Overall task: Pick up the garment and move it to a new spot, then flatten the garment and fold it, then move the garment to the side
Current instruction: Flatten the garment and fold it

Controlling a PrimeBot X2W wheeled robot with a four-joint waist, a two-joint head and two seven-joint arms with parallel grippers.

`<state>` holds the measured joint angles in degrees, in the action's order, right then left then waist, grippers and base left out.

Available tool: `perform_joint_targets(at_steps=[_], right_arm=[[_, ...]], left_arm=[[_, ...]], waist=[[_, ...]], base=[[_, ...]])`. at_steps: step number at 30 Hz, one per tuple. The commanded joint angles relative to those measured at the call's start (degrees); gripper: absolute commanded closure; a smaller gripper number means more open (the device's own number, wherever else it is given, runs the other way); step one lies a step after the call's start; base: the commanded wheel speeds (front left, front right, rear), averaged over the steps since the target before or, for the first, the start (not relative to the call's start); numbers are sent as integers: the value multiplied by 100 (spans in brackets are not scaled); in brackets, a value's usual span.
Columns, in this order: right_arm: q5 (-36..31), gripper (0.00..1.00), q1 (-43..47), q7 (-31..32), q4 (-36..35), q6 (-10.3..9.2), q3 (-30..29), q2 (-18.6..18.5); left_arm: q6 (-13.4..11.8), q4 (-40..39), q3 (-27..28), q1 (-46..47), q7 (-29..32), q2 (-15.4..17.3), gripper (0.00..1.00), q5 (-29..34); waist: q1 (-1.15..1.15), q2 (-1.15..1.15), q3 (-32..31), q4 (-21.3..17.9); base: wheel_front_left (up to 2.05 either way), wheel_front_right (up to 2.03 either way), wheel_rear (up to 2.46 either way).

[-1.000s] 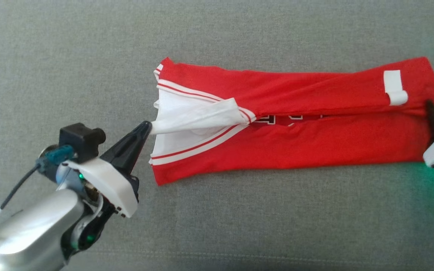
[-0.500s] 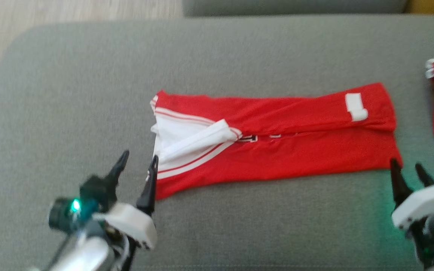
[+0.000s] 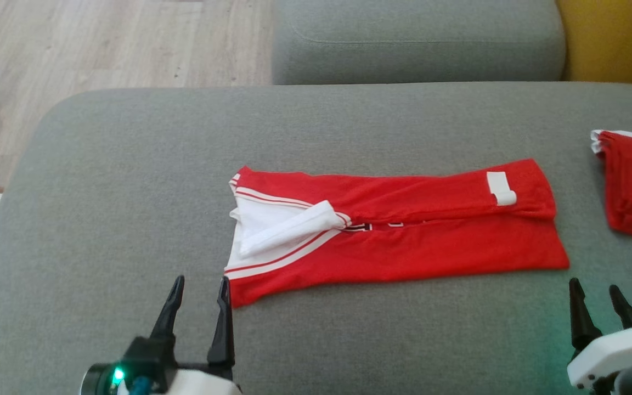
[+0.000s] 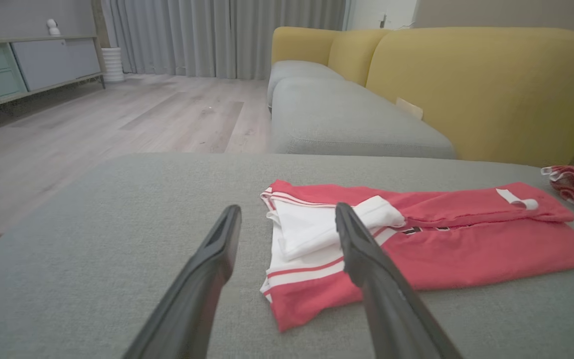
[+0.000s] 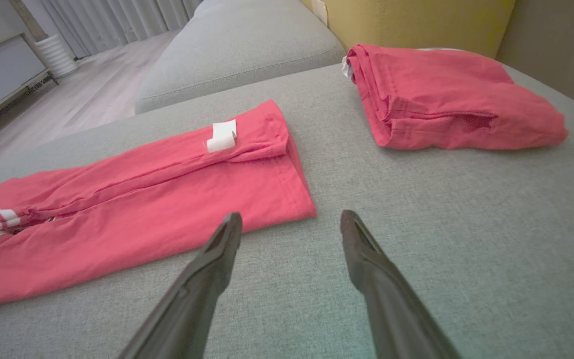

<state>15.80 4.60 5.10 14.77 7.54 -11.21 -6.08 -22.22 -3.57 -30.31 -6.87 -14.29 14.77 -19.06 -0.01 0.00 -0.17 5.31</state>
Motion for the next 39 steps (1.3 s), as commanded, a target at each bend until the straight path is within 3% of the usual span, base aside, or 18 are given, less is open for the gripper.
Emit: perform_joint_targets(at_steps=[1, 10, 21, 27, 36, 38, 39], right_arm=[[-51, 0, -149, -103, -230, -5, 93, -55], [-193, 0, -920, 190, 278, -5, -431, -36], [-1006, 0, -2682, 856, 1915, -5, -1028, -518], [-1516, 0, -3087, 829, 2622, -5, -1260, -704], [-1612, 0, -3449, 990, 3303, -5, -1178, -669], [-1600, 24, -3514, 1087, 3435, -5, -1164, -676], [-1558, 44, -3548, 1136, 3498, -5, -1145, -668]], left_arm=[[60, -192, 302, 125, -70, -69, 0, 221], [574, -194, 387, -79, -71, -558, 0, 1005], [1046, -50, 522, 110, -71, -857, 0, 1324], [1173, -23, 612, 225, -71, -961, 0, 1417], [1320, 52, 665, 411, -71, -1044, 0, 1522], [1340, 57, 678, 444, -71, -1059, 0, 1542], [1350, 59, 688, 456, -71, -1065, 0, 1548]], waist=[[1, 0, -11, 65], [1, 0, 175, 442], [1, 0, 629, 844], [1, 0, 820, 899], [1, 0, 953, 828], [1, 0, 968, 820], [1, 0, 977, 817]], base=[[0, 0, 0], [0, 0, 0], [0, 0, 0], [0, 0, 0], [0, 0, 0], [0, 0, 0], [0, 0, 0]])
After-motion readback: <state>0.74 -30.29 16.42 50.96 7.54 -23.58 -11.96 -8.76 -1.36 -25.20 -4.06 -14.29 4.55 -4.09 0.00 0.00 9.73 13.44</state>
